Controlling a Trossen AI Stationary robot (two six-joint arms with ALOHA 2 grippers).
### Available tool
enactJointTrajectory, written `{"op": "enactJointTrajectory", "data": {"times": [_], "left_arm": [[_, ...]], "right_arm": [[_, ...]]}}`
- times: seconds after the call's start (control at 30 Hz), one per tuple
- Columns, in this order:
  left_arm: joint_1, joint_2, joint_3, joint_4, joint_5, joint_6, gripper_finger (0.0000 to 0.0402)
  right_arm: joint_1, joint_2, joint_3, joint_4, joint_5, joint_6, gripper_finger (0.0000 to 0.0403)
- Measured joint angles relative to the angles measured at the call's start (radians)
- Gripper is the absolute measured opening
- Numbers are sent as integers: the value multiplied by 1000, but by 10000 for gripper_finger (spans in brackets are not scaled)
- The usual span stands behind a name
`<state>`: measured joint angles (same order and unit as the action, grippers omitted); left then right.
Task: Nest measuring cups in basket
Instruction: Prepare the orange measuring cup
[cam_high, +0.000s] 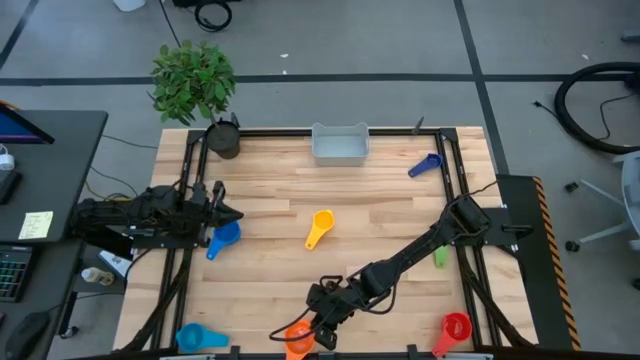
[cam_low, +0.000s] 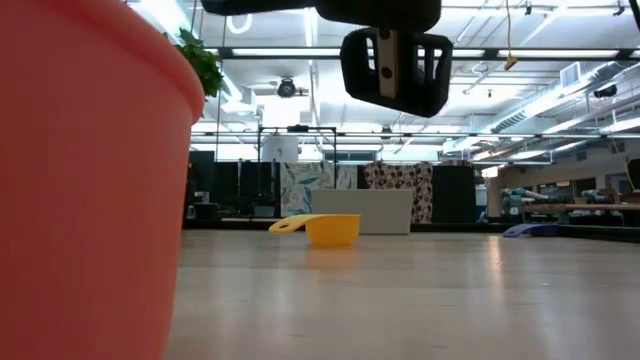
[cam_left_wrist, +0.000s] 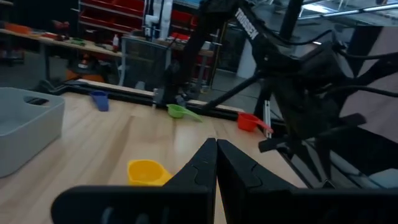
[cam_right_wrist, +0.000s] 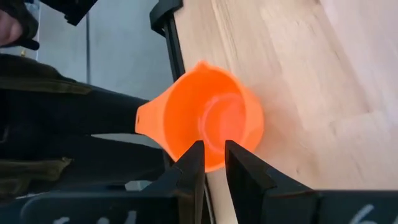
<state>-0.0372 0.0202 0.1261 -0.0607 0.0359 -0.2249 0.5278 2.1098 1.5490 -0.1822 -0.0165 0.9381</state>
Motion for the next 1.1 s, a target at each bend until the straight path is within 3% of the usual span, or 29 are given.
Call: {"op": "enactJointTrajectory", "data": {"times": [0.23, 0.57, 0.77, 1.1], "left_arm": [[0, 75, 23, 174, 48, 3, 15], [-47, 406, 319, -115, 65, 139, 15], [-149, 629, 435, -251, 64, 141, 15], [-387, 861, 476, -243, 63, 166, 15]], "right_arm": [[-1, 0, 0, 0, 0, -18, 68], [-4, 0, 0, 14, -3, -96, 63], [-5, 0, 0, 3, -9, -104, 55], [-5, 0, 0, -8, -8, -133, 54]]}}
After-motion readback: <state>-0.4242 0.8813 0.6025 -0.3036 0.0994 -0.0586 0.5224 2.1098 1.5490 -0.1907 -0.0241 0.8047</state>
